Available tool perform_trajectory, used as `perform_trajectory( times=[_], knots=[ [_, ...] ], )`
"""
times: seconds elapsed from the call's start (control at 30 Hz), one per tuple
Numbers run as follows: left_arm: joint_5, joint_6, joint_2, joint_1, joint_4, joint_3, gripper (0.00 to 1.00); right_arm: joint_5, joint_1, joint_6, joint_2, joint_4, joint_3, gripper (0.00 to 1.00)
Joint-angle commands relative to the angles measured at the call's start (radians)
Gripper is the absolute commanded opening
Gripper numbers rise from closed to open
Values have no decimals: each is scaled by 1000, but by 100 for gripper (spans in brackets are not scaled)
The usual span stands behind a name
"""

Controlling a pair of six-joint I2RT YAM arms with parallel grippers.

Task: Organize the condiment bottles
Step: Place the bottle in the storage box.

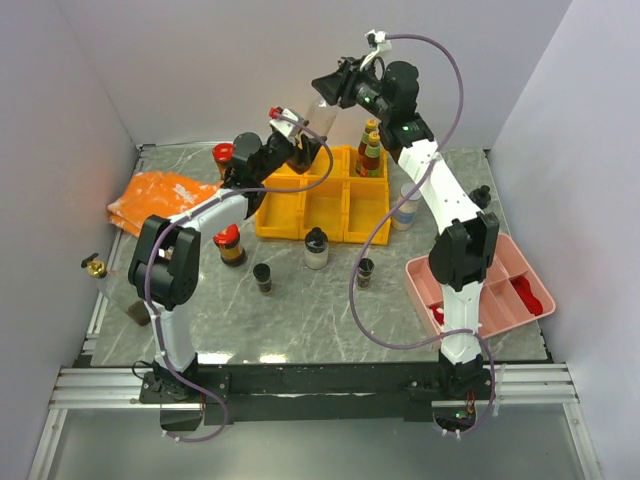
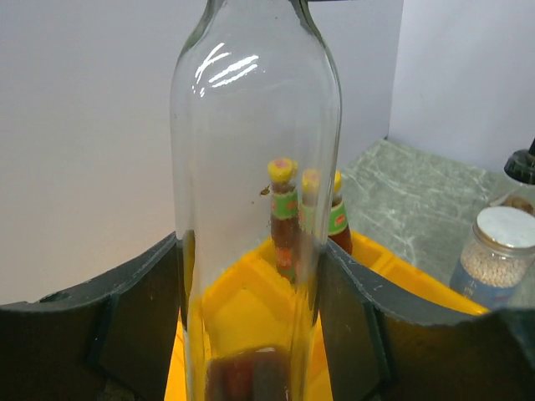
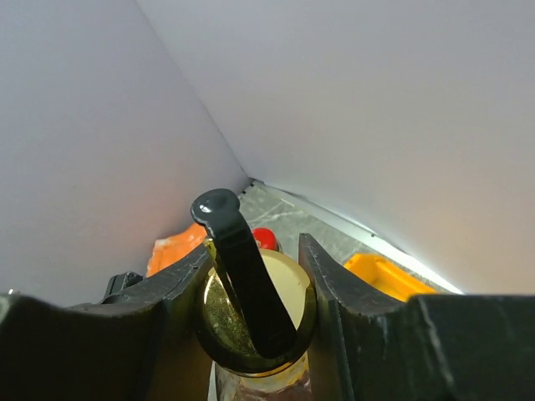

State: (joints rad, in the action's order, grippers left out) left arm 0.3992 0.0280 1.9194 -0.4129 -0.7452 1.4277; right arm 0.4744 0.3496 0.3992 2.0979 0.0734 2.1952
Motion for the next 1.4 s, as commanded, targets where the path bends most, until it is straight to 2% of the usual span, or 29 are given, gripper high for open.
perform_trajectory(
  times=[0.0,0.03,0.1,0.17,0.2,0.3,0.43,0.6,0.77,0.9,1.03,1.17,1.23,1.37],
  knots=[
    [-11,-22,-108,-1,-103,-4,36,-20,11,-16,-62,55,-14,0],
    [-20,-22,-114,-1,-111,-27,48,-20,11,-11,-64,58,-14,0],
    [-34,-20,-137,-1,-125,-49,65,-28,12,-11,-68,54,-12,0],
    [-43,-22,-161,-1,-120,-81,73,-52,12,-25,-76,46,-14,0],
    [-46,-22,-169,-1,-105,-88,92,-65,11,-36,-90,40,-21,0],
    [-72,-22,-197,-1,-77,-122,99,-121,11,-92,-120,29,-46,0],
    [-120,-80,-229,-1,-63,-188,100,-189,11,-175,-159,68,-110,0],
    [-187,-120,-247,-1,18,-211,98,-203,14,-262,-214,32,-166,0],
    [-362,-148,-211,-1,168,-173,92,-230,26,-390,-396,124,-464,0],
    [-358,-168,-181,-1,202,-155,88,-270,26,-460,-486,155,-603,0],
    [-361,-180,-148,-3,224,-139,85,-286,26,-494,-532,167,-684,0],
    [-447,-174,-123,-17,233,-144,83,-287,5,-479,-579,302,-828,0],
    [-447,-175,-111,-17,196,-170,83,-257,-15,-450,-575,322,-842,0],
    [-413,-183,-59,-20,225,-141,80,-238,-29,-454,-538,379,-874,0]
  ],
)
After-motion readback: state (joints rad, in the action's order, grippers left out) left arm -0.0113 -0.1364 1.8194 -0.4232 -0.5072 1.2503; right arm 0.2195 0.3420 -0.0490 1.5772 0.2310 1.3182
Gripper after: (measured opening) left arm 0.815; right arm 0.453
